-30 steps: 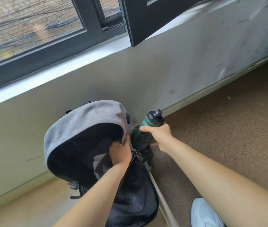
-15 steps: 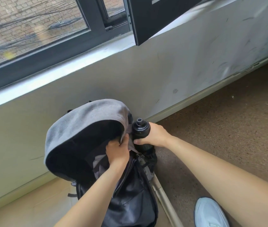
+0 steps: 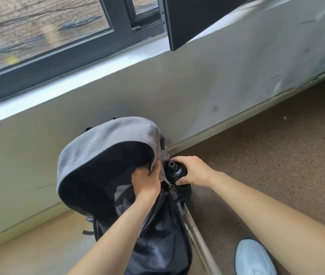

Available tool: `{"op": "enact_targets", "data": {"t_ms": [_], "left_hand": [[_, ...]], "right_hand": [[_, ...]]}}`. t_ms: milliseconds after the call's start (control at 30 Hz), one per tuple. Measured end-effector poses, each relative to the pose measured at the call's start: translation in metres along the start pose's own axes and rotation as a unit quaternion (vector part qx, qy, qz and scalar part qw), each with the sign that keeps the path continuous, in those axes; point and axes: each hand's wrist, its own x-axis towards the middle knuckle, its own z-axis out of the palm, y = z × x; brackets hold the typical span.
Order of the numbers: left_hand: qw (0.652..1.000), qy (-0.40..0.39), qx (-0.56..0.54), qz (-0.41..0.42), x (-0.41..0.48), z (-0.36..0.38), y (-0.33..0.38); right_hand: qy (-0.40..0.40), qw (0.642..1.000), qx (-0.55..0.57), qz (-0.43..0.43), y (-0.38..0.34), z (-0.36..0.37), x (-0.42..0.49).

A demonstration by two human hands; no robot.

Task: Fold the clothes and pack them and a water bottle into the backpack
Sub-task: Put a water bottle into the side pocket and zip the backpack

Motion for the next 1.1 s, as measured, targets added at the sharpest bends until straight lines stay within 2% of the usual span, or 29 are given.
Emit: {"op": "enact_targets", "data": {"t_ms": [100,233,433,500,633,700,800,933,1033,1100], "left_hand": [[1.000,-0.001,0.001,0.006,0.004,0.000,-0.004],[1.000,-0.008,0.003,0.025,0.010,0.001,-0.010],[0.998,-0.046,-0.042,-0.025,0.008,0.000,-0.004],[0.993,-0.066,-0.086,-0.055,0.008,-0.001,0.000],[0.983,-0.147,-0.066,-0.083,0.007,-0.011,0.004],[0.978,-0.193,-0.005,-0.074,0.002,-0.020,0.007],[0.965,-0.244,0.099,-0.011,-0.005,-0.032,0.008],[0.941,-0.287,0.174,0.038,-0.010,-0.060,0.010],[0.932,-0.294,0.204,0.054,-0.012,-0.086,0.014],[0.909,-0.326,0.252,0.068,-0.017,-0.105,0.019]], "right_hand": [[0.024,1.000,-0.012,0.001,0.003,0.008,0.000],[0.036,0.997,0.072,0.017,0.009,0.009,0.002],[0.078,0.994,0.059,0.052,0.009,0.026,-0.003],[0.100,0.990,0.050,0.086,0.009,0.038,-0.011],[0.144,0.943,0.207,0.217,0.013,0.069,-0.049],[0.103,0.927,0.255,0.254,0.011,0.083,-0.072],[0.002,0.906,0.313,0.285,-0.002,0.099,-0.103],[-0.111,0.900,0.308,0.288,-0.016,0.120,-0.129],[-0.106,0.893,0.311,0.309,-0.029,0.124,-0.134],[-0.092,0.881,0.345,0.310,-0.042,0.120,-0.133]]}}
